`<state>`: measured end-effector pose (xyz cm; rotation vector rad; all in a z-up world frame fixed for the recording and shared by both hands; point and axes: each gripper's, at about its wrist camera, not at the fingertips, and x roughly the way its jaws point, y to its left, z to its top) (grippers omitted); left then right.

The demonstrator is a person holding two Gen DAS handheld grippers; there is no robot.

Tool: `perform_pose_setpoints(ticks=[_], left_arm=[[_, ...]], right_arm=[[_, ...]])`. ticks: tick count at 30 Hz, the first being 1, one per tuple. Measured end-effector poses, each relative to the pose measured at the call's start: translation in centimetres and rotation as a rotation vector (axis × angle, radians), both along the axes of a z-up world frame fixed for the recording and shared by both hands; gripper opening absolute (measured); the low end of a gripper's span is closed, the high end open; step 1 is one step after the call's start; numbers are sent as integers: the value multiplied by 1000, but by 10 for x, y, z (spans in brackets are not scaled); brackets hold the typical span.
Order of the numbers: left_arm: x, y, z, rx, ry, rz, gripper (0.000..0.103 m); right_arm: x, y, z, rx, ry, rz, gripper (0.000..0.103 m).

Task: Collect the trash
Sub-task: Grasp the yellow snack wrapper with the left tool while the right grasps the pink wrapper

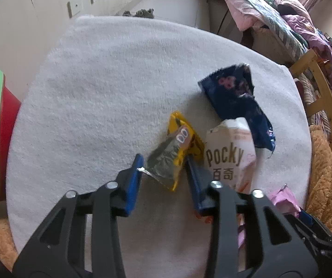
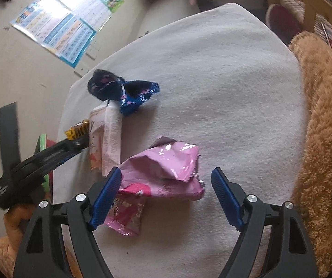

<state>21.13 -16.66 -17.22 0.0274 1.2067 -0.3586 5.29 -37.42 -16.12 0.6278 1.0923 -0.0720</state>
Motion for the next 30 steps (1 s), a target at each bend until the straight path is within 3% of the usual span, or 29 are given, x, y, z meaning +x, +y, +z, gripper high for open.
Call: perform_pose_setpoints(ticks=[2, 9, 18, 27, 30], left_arm=[[-1, 0, 0, -7, 6, -17, 27], [-15, 20, 7, -26, -4, -3, 24], [-35, 45, 16, -13, -37, 37, 25], [-42, 48, 6, -12, -9, 39, 25], [-43, 48, 6, -7, -13, 29, 26]], right_arm=[[1, 0, -2, 3, 5, -2, 77], [3, 1, -3, 7, 12, -8, 77], [-6, 13, -2, 125, 38, 21, 77], [23, 32, -7, 94, 55, 12, 77], [37, 46, -6, 35, 42, 40, 77]])
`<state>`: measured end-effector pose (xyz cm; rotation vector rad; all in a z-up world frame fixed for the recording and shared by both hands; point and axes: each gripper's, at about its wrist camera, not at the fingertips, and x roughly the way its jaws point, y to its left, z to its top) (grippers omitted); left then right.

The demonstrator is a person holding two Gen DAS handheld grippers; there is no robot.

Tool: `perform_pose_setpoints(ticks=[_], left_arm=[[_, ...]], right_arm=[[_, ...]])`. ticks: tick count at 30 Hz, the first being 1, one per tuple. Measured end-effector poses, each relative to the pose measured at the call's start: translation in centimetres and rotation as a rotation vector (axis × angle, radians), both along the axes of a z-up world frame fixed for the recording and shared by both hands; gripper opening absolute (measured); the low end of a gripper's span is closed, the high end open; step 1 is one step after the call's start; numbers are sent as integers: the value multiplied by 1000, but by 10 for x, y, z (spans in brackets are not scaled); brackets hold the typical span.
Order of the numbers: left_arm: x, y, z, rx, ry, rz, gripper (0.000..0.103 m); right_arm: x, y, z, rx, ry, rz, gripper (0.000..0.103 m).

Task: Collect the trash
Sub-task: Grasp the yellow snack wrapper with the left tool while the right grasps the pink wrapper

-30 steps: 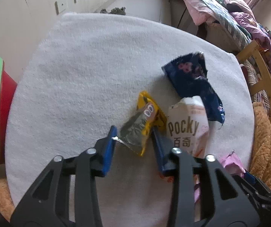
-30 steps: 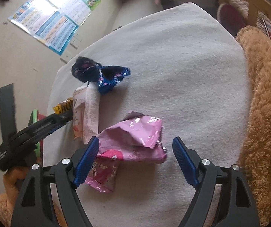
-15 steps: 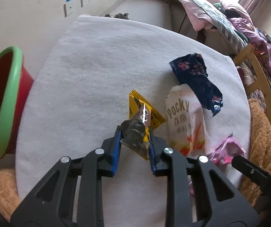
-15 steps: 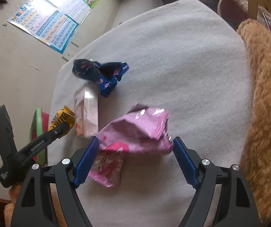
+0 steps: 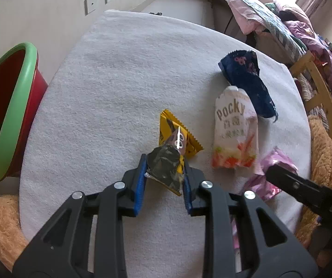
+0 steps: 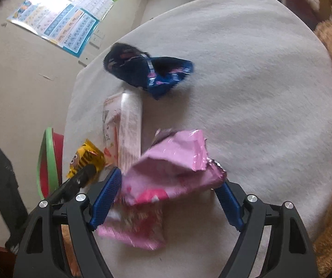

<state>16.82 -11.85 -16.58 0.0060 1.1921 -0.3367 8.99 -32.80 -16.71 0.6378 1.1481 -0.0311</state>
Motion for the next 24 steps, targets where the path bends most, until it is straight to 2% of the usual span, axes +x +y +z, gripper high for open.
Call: perform_pose_setpoints(ticks=[3, 5, 8, 10, 14, 18, 20, 24], left_arm=[[-1, 1, -1, 0, 2, -3, 27], [-2, 2, -1, 5, 2, -2, 28], [-1, 6, -2, 6, 6, 12, 31], [-1, 8, -2, -5, 9, 18, 33], [-3, 9, 3, -21, -14, 12, 40], [-3, 9, 6, -38, -23, 14, 49], [-1, 8, 8, -40, -29, 19, 51], [3, 6, 9, -34, -46, 26, 51]], right_arm=[[7, 17, 1, -90, -29, 72, 77], [7, 26, 0, -117, -42, 122, 69], [4, 26, 0, -106, -53, 153, 60], [1, 21, -1, -81, -58, 159, 46], [-4, 18, 0, -53, -56, 163, 36], [-10, 14, 1, -25, -43, 156, 42], [-13, 9, 4, -5, -39, 138, 61], [-26, 1, 14, -25, -53, 118, 65]])
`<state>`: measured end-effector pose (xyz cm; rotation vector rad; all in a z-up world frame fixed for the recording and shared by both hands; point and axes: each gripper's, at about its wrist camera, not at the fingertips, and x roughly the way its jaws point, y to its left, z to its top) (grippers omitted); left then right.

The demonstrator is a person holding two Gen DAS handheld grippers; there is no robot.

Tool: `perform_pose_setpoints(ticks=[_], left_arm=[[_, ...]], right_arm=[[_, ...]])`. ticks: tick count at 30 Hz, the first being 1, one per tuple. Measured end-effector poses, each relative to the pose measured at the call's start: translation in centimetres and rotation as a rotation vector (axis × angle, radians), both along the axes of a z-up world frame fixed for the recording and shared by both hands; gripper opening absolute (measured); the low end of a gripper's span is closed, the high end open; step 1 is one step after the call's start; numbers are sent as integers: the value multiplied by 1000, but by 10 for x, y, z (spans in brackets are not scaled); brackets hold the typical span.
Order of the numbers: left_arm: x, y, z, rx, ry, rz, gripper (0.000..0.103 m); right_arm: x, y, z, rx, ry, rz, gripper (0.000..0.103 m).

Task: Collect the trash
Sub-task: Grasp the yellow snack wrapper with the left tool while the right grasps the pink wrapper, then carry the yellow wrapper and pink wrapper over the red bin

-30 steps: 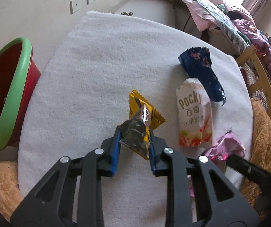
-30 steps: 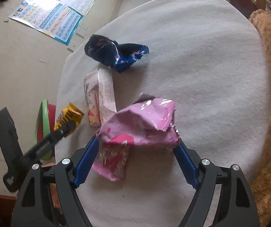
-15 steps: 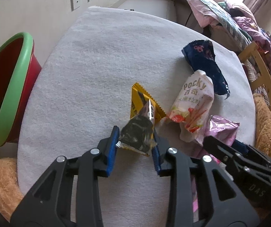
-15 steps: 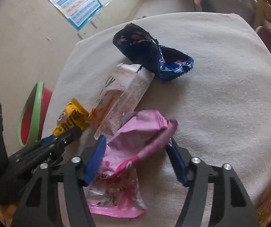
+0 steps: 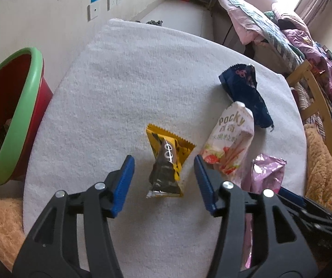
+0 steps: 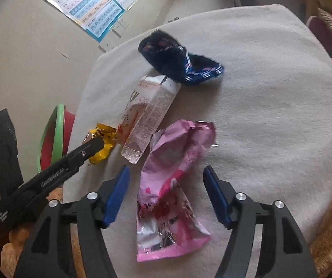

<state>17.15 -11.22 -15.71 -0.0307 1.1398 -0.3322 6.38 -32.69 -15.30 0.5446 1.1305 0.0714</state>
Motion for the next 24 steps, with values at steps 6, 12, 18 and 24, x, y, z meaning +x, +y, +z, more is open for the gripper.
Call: perform_pose_setpoints(ticks=[6, 12, 18, 24], left_arm=[[6, -10, -11, 40, 23, -23, 27], [0, -5, -8, 38, 5, -21, 22], [-6, 4, -6, 39, -3, 0, 22], [-8, 4, 2, 46, -35, 2, 22]], right_arm=[[3, 9, -4, -49, 14, 24, 65], [8, 24, -5, -118, 4, 71, 65], [8, 22, -8, -121, 9, 65, 65], [10, 24, -10, -131, 11, 71, 65]])
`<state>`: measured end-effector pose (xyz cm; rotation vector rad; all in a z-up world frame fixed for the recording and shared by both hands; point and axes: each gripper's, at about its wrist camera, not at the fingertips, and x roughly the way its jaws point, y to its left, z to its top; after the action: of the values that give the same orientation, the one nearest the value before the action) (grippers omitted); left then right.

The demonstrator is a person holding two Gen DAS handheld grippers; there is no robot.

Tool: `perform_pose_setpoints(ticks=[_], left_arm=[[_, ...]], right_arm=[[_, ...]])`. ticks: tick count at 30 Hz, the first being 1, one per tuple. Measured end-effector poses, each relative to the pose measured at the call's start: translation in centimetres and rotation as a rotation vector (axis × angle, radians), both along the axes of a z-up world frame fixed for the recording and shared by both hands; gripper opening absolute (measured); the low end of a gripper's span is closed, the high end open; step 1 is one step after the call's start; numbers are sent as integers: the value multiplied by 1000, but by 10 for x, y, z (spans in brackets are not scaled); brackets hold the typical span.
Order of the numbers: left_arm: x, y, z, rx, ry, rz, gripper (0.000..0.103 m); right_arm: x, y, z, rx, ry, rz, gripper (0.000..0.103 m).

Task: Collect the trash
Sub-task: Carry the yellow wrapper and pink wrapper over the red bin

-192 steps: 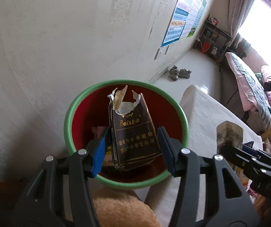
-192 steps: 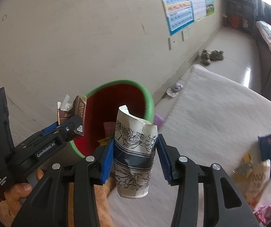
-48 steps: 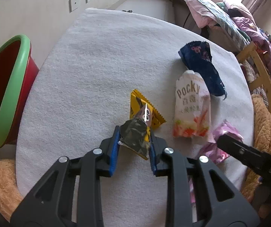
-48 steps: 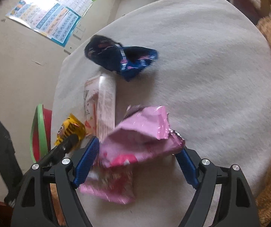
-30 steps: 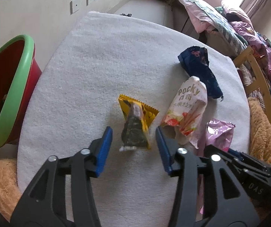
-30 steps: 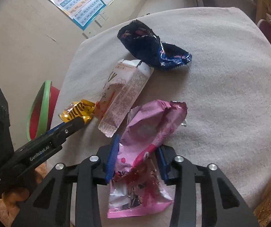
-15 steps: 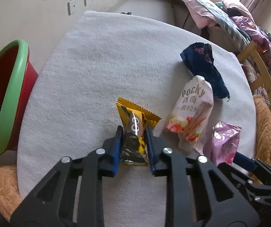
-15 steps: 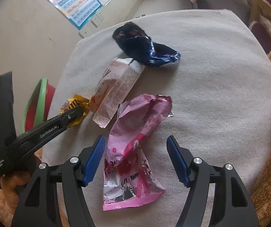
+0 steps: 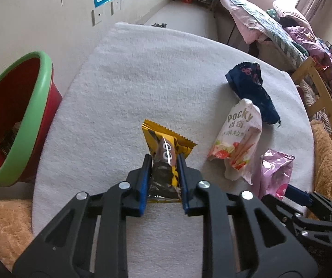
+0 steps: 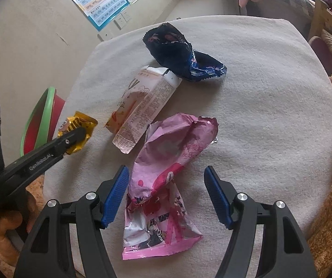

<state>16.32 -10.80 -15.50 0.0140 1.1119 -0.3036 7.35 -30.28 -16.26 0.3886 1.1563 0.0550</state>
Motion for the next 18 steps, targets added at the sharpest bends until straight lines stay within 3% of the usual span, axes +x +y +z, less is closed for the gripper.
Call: perform_pose_setpoints(ticks=[6, 11, 18], left_arm=[[-2, 0, 4, -2, -10, -3, 22], [-4, 3, 4, -5, -6, 1, 22], [-4, 10, 7, -16, -7, 19, 22]], right_arm=[[2, 6, -1, -19, -7, 19, 60], [3, 11, -5, 19, 4, 43, 35], [-1, 5, 5, 28, -43, 6, 26]])
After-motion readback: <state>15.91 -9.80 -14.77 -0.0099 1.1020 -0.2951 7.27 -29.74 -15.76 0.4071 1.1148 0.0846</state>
